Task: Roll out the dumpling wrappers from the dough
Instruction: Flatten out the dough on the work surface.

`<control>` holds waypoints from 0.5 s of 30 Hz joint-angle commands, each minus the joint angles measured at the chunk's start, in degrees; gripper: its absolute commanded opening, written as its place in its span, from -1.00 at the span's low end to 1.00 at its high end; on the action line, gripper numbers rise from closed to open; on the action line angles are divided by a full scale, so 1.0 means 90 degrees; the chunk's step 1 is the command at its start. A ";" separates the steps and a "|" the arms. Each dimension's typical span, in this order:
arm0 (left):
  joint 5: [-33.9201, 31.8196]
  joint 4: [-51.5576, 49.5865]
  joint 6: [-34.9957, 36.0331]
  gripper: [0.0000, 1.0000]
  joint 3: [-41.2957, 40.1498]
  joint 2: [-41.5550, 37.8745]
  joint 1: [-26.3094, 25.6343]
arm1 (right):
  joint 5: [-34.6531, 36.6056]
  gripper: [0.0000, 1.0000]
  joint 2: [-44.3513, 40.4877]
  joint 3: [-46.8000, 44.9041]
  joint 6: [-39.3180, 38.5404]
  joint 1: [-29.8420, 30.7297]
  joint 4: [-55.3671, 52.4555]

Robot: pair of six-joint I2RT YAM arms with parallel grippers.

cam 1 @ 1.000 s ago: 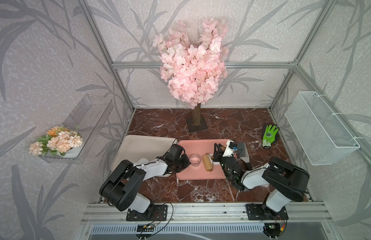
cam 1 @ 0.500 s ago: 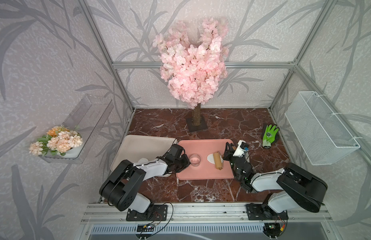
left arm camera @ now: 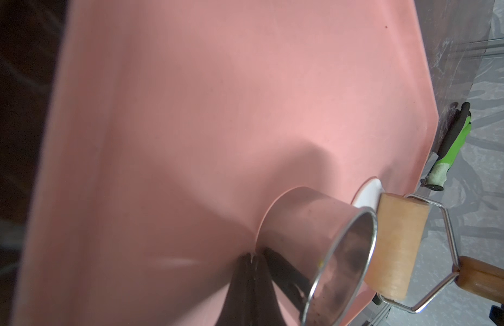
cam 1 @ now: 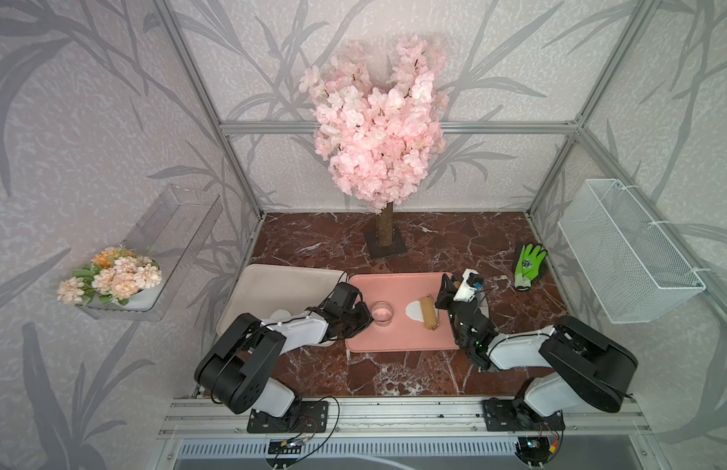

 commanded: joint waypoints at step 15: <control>-0.0452 -0.1318 0.0110 -1.00 -0.0473 0.0331 0.0087 | 0.0303 -1.00 0.0055 -0.0604 -0.0080 -0.0132 -0.1715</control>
